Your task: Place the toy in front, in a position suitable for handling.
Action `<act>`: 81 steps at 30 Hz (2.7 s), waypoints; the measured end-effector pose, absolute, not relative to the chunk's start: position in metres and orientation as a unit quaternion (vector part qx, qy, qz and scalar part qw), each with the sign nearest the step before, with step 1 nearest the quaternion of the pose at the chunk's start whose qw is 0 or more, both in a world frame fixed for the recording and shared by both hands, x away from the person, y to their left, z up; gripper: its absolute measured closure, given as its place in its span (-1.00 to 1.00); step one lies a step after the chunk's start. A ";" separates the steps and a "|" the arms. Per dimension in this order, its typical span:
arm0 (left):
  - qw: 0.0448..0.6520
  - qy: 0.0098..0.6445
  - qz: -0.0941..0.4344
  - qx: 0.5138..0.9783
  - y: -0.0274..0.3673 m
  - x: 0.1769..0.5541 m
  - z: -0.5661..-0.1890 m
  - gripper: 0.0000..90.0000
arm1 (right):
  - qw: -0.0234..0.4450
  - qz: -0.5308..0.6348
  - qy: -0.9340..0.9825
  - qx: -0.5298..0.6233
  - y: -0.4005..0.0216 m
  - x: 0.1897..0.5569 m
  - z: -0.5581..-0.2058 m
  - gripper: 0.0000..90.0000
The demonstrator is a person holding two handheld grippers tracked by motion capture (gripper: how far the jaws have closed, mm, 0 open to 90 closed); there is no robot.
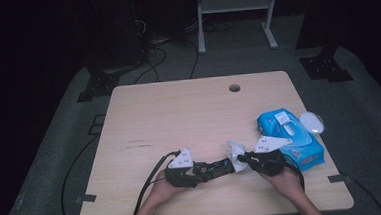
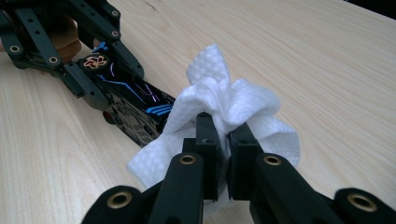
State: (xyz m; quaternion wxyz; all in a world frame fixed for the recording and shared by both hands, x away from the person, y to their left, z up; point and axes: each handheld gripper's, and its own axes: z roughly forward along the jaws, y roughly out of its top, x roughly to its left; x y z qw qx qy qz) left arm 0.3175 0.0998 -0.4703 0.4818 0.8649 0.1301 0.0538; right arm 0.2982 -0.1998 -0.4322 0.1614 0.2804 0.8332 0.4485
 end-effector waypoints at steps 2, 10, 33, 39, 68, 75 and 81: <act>0.483 0.131 0.052 0.864 0.100 0.318 -0.470 0.25 | 0.159 0.454 0.833 0.274 -0.197 0.298 -0.431 0.88; 0.483 0.127 0.052 0.865 0.100 0.318 -0.471 0.25 | 0.152 0.456 0.837 0.262 -0.193 0.298 -0.431 0.88; 0.486 0.132 0.051 0.862 0.099 0.318 -0.471 0.26 | 0.136 0.460 0.842 0.247 -0.164 0.296 -0.431 0.88; 0.486 0.130 0.055 0.862 0.098 0.316 -0.472 0.26 | 0.114 0.466 0.851 0.215 -0.124 0.294 -0.430 0.88; 0.479 0.133 0.050 0.866 0.098 0.317 -0.475 0.27 | 0.178 0.441 0.836 0.274 -0.187 0.292 -0.430 0.87; 0.478 0.133 0.050 0.867 0.098 0.317 -0.475 0.27 | 0.171 0.448 0.837 0.264 -0.192 0.291 -0.431 0.87; 0.477 0.130 0.049 0.868 0.096 0.317 -0.475 0.27 | 0.180 0.447 0.830 0.280 -0.204 0.290 -0.430 0.87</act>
